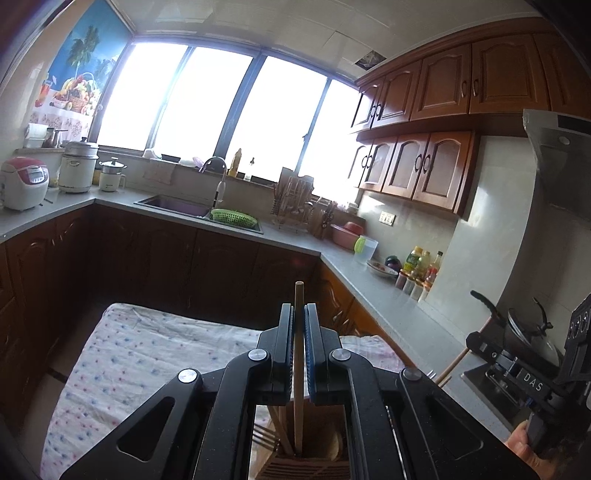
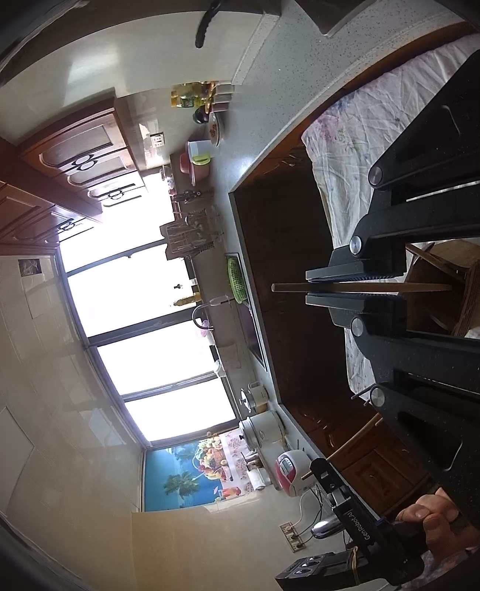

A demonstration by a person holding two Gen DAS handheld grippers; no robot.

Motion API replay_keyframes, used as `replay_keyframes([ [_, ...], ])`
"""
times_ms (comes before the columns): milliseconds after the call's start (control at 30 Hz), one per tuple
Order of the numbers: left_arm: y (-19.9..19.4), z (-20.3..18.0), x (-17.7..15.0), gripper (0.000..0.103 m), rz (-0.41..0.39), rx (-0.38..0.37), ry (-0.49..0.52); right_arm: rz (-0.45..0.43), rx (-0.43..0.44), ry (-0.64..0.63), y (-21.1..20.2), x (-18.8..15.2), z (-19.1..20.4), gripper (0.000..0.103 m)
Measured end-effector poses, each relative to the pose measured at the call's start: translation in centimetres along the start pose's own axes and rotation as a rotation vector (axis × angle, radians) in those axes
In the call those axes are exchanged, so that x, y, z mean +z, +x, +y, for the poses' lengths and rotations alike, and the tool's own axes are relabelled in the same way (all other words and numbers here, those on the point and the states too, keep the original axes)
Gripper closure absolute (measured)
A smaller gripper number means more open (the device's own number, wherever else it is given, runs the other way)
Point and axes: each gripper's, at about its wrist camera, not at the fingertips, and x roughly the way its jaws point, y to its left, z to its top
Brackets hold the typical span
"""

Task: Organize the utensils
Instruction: 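Carry both bamboo chopsticks up and lower them into the holder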

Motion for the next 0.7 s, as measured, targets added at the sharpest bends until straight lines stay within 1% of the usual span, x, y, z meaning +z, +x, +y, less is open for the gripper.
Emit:
replay_keyframes([
  [133,1.9,0.1,-2.0,0.099,0.059,0.004,-0.01,0.049,-0.011,0.008,1.3,-2.5,-0.6,0.098],
  [267,3.0,0.3,-2.8,0.099,0.103,-0.002,-0.011,0.103,-0.02,0.027,2.2,-4.5,-1.3,0.098],
  [433,3.0,0.6,-2.6,0.099,0.111,0.0,0.01,0.147,-0.018,0.039,3.0,-5.5,-1.7,0.097],
  [700,2.6,0.7,-2.5,0.098,0.122,-0.001,0.009,0.154,-0.022,0.042,3.0,-5.6,-1.2,0.097],
])
